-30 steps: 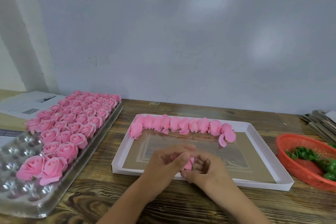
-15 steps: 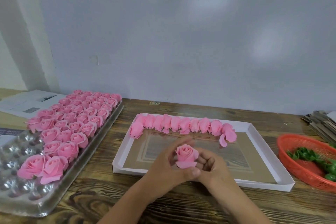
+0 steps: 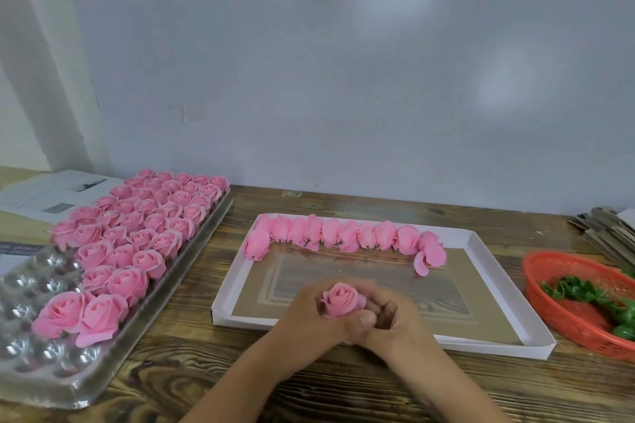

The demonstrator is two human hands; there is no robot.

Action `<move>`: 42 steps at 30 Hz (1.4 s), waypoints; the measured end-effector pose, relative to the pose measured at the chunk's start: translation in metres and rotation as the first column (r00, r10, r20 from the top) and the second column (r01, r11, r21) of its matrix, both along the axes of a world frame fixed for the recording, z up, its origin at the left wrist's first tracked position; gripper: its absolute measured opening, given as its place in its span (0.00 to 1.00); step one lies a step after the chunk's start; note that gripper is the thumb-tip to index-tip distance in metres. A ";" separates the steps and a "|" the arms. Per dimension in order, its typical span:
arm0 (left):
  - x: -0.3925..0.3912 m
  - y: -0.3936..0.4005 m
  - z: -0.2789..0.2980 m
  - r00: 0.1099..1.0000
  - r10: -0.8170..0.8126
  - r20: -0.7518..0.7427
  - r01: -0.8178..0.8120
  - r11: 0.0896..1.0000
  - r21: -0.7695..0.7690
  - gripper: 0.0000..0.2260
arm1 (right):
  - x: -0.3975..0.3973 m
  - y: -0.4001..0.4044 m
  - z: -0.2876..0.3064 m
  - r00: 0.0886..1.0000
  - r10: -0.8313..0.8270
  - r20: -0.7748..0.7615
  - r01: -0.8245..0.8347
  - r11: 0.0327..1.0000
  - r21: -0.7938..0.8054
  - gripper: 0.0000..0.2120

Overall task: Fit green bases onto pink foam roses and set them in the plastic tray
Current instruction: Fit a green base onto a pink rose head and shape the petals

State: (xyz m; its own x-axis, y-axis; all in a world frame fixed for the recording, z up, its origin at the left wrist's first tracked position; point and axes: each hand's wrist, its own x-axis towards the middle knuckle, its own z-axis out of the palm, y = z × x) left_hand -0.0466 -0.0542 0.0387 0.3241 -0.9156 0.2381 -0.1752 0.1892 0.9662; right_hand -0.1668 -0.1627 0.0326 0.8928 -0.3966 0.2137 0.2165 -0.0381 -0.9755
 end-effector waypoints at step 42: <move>0.152 0.220 0.074 0.625 0.655 0.424 -0.768 0.614 0.183 0.16 | 0.003 -0.013 -0.017 0.980 -0.197 0.003 0.196 0.980 0.033 0.27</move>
